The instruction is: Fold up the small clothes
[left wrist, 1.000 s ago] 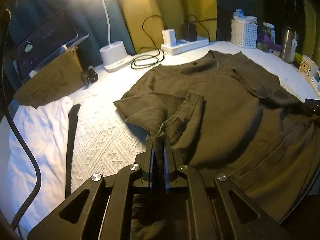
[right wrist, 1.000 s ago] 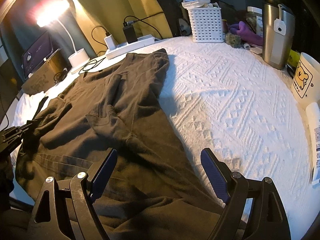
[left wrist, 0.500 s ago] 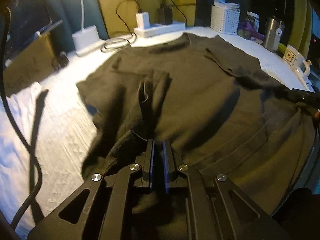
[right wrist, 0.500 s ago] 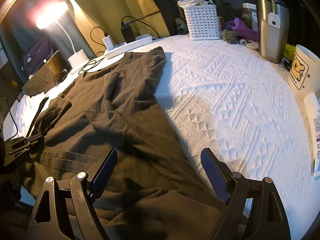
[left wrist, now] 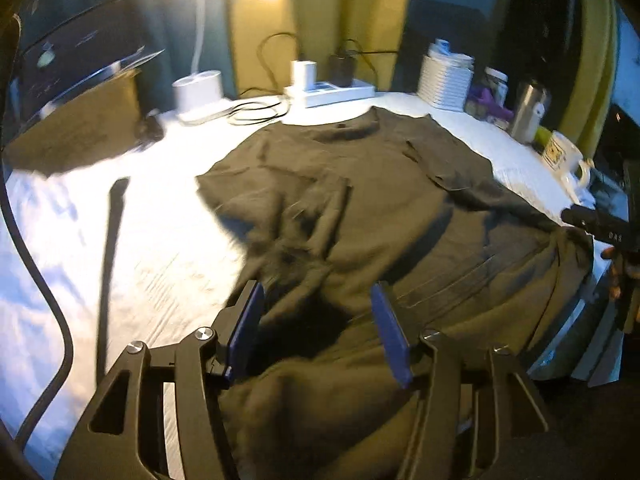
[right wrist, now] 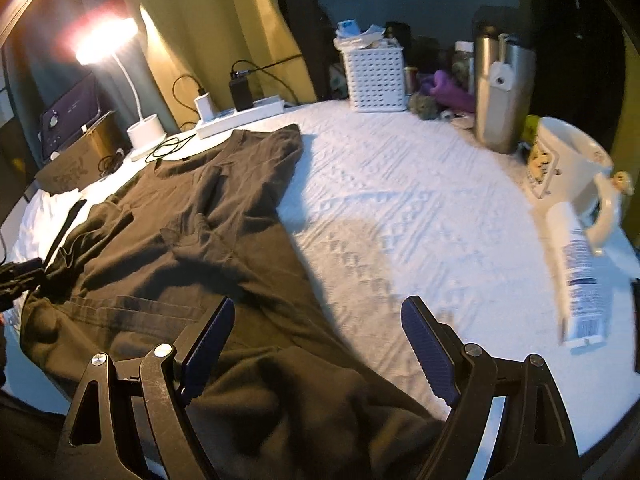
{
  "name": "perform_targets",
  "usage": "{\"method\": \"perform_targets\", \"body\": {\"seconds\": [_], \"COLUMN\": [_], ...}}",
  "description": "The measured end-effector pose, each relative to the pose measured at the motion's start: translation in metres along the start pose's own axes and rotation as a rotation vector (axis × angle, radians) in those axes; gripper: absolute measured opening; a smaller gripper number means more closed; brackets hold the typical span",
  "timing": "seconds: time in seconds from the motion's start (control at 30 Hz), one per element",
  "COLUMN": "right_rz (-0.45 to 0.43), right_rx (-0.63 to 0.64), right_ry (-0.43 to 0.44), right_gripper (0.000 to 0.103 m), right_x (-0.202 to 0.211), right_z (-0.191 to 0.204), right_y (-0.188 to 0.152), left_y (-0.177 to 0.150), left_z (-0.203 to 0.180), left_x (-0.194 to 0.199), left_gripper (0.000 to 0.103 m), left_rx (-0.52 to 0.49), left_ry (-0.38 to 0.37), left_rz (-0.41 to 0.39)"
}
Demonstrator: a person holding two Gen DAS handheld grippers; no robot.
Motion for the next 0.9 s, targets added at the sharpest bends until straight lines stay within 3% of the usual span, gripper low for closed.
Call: {"method": "perform_targets", "body": {"seconds": [0.27,0.33,0.4,0.47,0.57,0.67,0.9], "right_rz": [0.032,0.042,0.042,0.045,0.052,0.075,0.095], "right_rx": [-0.005,0.001,0.031,0.064,0.111,0.136,0.125], "right_ry": [0.006,0.017,0.001,0.002,-0.003,-0.011,-0.008], "right_gripper": [0.086,0.071,0.038,0.02,0.017,0.016,0.016], "right_x": [0.014,0.013,0.013,0.013,0.018,0.023,0.039], "right_z": [-0.005,0.0,0.006,0.017,0.028,0.036,0.036], "right_y": [-0.029,-0.034,-0.037,-0.039,-0.045,-0.057,-0.082], "left_y": [-0.044,-0.049,-0.051,-0.052,-0.054,-0.057,-0.083], "left_z": [0.028,0.027,0.026,0.024,0.019,0.014,0.0], "left_x": [-0.002,-0.002,-0.002,-0.003,0.0,0.01,0.018], "left_gripper": [0.056,0.056,0.056,0.055,0.018,0.011,0.011], "left_rx": [0.05,0.05,0.052,0.037,0.019,-0.005,-0.048], "left_ry": [0.026,0.019,0.011,0.005,-0.007,-0.025,-0.064], "left_rz": [0.045,0.039,0.026,0.007,0.003,-0.007,0.05]}}
Point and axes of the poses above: each gripper's, at about its wrist camera, not at the fingertips, and x roughly against the way its jaws point, z to its left, y to its top, the point moved 10 cm from there along -x, roughly the way its jaws point, and after that the axes turned 7 degrees about y, right-handed, at the moved point
